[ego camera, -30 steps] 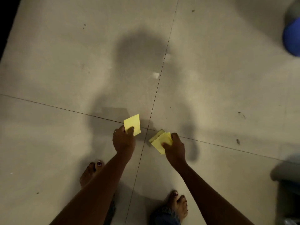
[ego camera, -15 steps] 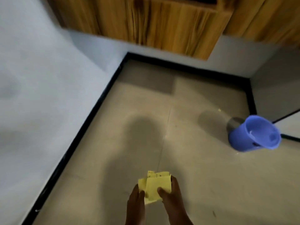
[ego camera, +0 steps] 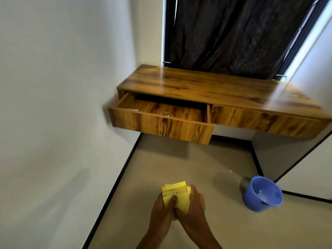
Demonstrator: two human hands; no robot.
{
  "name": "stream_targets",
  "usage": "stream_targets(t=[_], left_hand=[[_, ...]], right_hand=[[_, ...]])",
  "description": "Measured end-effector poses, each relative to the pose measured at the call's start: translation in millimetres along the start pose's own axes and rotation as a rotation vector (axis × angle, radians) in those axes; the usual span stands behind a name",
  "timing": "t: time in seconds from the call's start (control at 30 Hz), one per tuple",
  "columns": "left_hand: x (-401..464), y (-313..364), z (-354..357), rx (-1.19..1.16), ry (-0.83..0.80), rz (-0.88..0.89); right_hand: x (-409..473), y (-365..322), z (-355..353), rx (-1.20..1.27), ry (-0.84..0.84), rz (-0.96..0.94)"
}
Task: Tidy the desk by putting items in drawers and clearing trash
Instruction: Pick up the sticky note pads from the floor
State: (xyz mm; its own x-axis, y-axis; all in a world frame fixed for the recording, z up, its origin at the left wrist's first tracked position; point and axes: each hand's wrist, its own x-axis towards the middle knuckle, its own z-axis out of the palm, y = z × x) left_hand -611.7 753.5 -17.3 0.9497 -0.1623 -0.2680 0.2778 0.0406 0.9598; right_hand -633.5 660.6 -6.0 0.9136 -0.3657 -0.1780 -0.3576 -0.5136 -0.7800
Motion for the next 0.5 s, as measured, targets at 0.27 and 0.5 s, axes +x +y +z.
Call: stream_targets(t=[0.27,0.5], left_hand=[[-7.1,72.8,-54.3,0.24,-0.081,0.181],[-2.9,96.3,-77.1,0.213,-0.131,0.193]], right_hand=[[-18.5,-85.7,-29.0,-0.68,-0.143,-0.515],[1.5,-118.5,-13.5,-0.759,0.013,-0.734]])
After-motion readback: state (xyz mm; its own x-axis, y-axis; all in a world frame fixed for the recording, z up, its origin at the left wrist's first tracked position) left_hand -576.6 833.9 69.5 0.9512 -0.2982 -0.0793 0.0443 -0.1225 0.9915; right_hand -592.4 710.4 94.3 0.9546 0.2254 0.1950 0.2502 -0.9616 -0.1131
